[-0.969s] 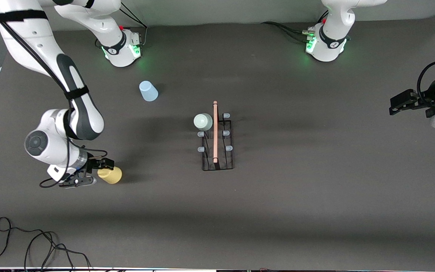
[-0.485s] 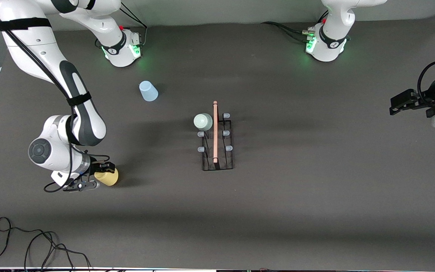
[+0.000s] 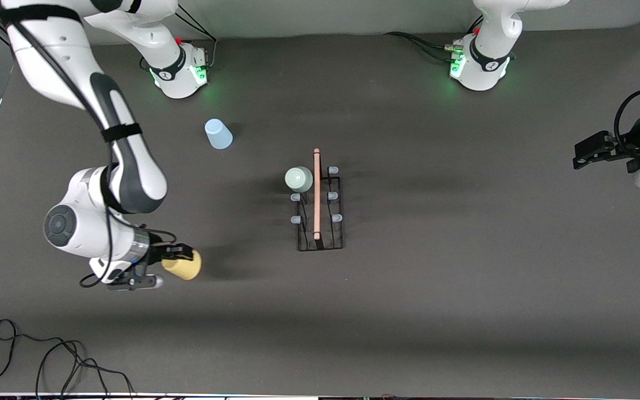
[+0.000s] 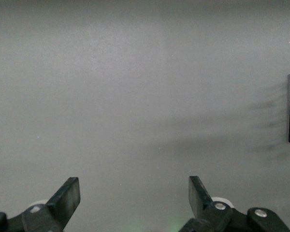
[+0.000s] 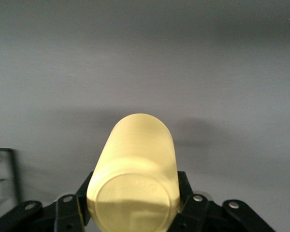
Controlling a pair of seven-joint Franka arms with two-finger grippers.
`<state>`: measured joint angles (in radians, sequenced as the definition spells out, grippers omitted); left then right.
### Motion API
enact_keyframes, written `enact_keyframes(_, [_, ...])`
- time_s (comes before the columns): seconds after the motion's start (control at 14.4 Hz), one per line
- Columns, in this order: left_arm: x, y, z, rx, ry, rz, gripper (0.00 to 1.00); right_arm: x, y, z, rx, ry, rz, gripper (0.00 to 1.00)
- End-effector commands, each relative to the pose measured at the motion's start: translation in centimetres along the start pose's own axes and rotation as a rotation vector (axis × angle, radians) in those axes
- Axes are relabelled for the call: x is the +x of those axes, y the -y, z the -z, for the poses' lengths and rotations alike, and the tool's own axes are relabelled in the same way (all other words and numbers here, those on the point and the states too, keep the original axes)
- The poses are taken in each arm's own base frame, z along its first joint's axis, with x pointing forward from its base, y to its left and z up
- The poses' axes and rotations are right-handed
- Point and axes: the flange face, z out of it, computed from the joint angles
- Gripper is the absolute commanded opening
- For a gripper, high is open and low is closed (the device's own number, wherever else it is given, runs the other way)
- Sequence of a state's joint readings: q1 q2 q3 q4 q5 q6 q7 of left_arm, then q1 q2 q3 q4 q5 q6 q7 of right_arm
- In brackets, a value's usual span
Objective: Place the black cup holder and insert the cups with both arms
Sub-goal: 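Carry the yellow cup to the rack and lower onto a peg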
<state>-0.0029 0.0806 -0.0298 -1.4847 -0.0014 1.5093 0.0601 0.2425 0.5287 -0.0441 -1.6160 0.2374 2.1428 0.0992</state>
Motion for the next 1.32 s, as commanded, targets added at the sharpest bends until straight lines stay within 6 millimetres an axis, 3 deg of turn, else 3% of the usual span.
enact_keyframes(0.0, [-0.3,-0.1,0.5,0.012,-0.008,-0.012,1.00,-1.2,7.6,2.6,0.061,0.009,-0.097,0.37])
enact_keyframes(0.21, [-0.3,-0.1,0.6,0.013,-0.011,-0.011,1.00,-3.2,16.0,3.2,0.072,-0.002,-0.227,0.37])
enact_keyframes(0.28, [-0.3,-0.1,0.5,0.012,-0.009,-0.012,1.00,-4.1,18.0,2.6,0.026,-0.019,-0.228,0.37])
enact_keyframes(0.42, [-0.3,-0.1,0.5,0.012,-0.008,-0.012,1.00,-5.2,20.0,2.0,-0.004,-0.028,-0.282,0.37])
enact_keyframes(0.62, [-0.3,-0.2,0.5,0.012,-0.006,-0.014,1.00,-6.2,21.7,1.8,0.004,-0.021,-0.414,0.37])
enact_keyframes(0.9, [-0.3,-0.1,0.5,0.012,-0.008,-0.012,1.00,-7.7,24.2,0.7,0.018,0.002,-0.464,0.37])
enact_keyframes(1.25, [-0.3,-0.2,0.5,0.012,-0.008,-0.014,1.00,-8.8,25.7,-0.7,0.023,0.011,-0.472,0.37])
